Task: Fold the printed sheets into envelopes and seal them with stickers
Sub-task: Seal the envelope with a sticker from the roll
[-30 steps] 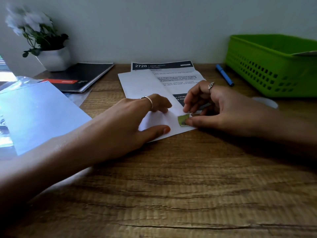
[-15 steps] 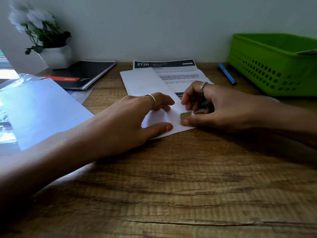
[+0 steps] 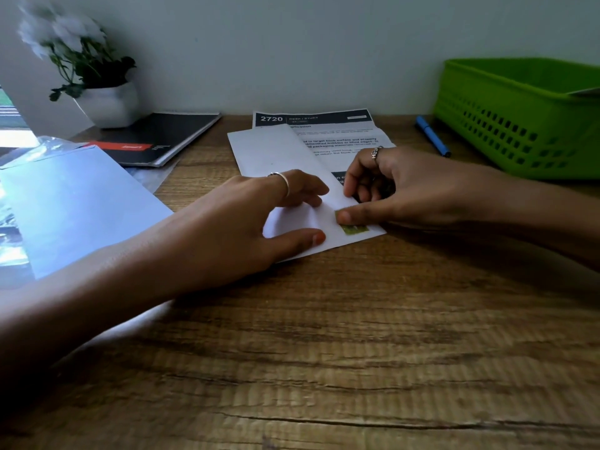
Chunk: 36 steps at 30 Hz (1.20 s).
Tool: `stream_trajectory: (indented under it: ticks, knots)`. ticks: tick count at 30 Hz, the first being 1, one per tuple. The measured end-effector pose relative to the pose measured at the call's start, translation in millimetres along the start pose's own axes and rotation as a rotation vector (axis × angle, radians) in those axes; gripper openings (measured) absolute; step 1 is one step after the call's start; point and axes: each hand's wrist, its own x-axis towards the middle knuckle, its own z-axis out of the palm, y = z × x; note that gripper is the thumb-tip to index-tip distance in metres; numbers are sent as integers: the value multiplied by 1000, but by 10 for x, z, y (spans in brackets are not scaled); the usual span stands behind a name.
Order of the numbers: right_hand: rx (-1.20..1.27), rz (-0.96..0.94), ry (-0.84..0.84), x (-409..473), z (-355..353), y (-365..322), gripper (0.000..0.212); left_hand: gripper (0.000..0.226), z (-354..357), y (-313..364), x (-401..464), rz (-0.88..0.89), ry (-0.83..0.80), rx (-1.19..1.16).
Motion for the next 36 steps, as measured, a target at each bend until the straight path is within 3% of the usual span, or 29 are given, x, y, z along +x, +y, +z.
stream_trajectory:
  ticks: [15, 24, 30, 36]
  knots:
    - [-117, -7, 113, 34, 79, -3, 30, 55, 14, 20, -9, -26, -9, 39]
    - [-85, 13, -82, 63, -87, -1, 12, 42, -2, 2, 0, 65, -37, 82]
    - [-104, 10, -44, 120, -62, -2, 14, 43, -3, 8, 16, 70, -71, 112]
    - [35, 15, -118, 64, -110, 61, 11, 44, 8, 5, 11, 66, -82, 118]
